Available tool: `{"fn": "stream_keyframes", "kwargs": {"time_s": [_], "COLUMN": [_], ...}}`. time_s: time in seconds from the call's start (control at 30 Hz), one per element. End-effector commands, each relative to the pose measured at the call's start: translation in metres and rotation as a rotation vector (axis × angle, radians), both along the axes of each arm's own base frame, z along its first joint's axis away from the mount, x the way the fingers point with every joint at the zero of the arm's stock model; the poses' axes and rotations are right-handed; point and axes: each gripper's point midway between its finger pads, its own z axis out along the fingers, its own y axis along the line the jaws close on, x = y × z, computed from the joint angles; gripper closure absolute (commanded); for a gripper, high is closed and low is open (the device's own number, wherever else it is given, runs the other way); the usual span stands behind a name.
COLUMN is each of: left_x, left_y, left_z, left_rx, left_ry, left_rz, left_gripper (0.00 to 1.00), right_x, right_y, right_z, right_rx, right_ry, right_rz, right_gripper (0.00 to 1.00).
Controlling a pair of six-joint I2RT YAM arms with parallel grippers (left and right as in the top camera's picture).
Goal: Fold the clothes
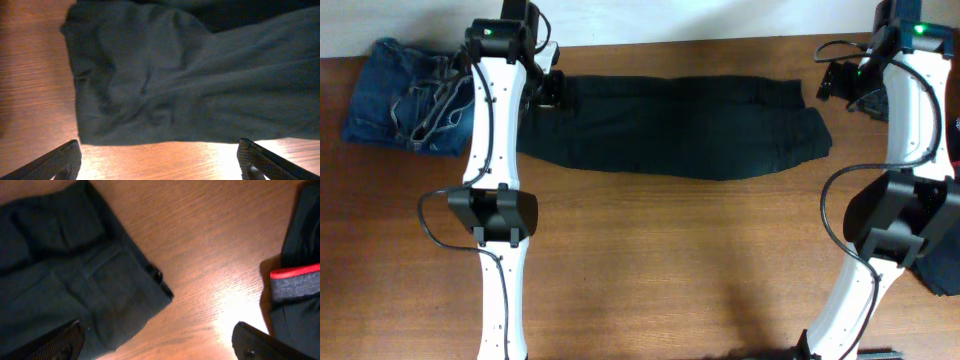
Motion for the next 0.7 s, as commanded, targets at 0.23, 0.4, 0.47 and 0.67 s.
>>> {"fn": "stream_keyframes", "kwargs": {"time_s": [0.23, 0.4, 0.47, 0.67], "left_x": [0.004, 0.008, 0.007, 0.004], "left_y": [0.061, 0.064, 0.064, 0.061], "left_z": [-0.004, -0.015, -0.028, -0.077], "left_rx": [0.016, -0.193, -0.258, -0.323], "left_ry": [0.012, 0.019, 0.041, 0.138], "left_rz": [0.100, 0.020, -0.012, 0.000], "left_gripper": [0.01, 0.01, 0.01, 0.01], "right_x": [-0.014, -0.012, -0.012, -0.016], "right_y": [0.010, 0.036, 0.040, 0.042], "right_z": [-0.011, -0.010, -0.010, -0.010], "right_rx": [0.074, 0.200, 0.221, 0.226], "right_ry": [0.057, 0.035, 0.031, 0.046], "right_rz": [0.048, 0.122, 0.126, 0.167], "right_gripper": [0.01, 0.01, 0.01, 0.01]}}
